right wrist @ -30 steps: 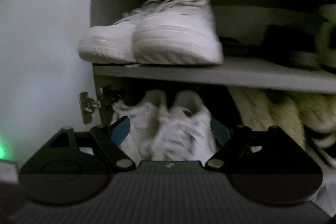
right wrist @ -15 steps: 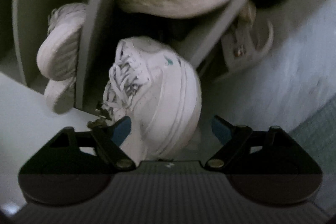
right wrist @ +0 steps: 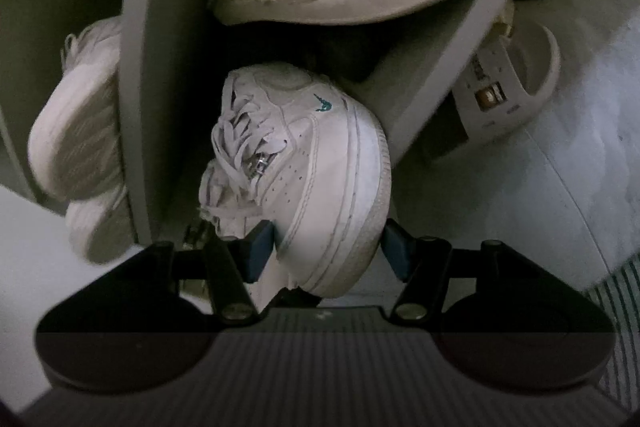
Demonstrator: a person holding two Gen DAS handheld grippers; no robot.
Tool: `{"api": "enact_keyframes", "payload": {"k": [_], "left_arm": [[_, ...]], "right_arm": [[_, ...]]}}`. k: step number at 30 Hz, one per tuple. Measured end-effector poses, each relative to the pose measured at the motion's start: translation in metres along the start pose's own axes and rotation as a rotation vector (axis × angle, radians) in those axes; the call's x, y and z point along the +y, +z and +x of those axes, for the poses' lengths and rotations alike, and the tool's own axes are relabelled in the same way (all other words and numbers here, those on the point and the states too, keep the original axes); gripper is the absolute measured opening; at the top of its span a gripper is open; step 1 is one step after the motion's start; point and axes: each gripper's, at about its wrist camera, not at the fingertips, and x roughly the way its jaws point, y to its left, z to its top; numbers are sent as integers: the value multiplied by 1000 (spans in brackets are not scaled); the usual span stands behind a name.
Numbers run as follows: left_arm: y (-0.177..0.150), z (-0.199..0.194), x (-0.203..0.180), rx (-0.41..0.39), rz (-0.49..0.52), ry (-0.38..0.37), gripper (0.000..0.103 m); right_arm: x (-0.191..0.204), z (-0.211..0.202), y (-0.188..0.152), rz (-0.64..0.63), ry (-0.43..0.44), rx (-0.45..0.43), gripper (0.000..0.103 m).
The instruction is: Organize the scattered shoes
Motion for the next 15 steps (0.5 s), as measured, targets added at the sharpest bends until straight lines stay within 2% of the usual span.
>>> {"api": "enact_keyframes", "payload": {"k": [6,10,12,15], "left_arm": [[4,11,-4,1,4,11,97],[-3,5,-5,7,24,4,102],[-9,-4,-6,47,32,-12,103],[-19,-19,-8,124,45,-43,103]], "right_arm": [[0,21,8,2,9,-2,63],[1,17,7,-44,19,10,64],[5,11,6,-85,12,13,65],[10,-11,3,-148,-51,-15,66]]}}
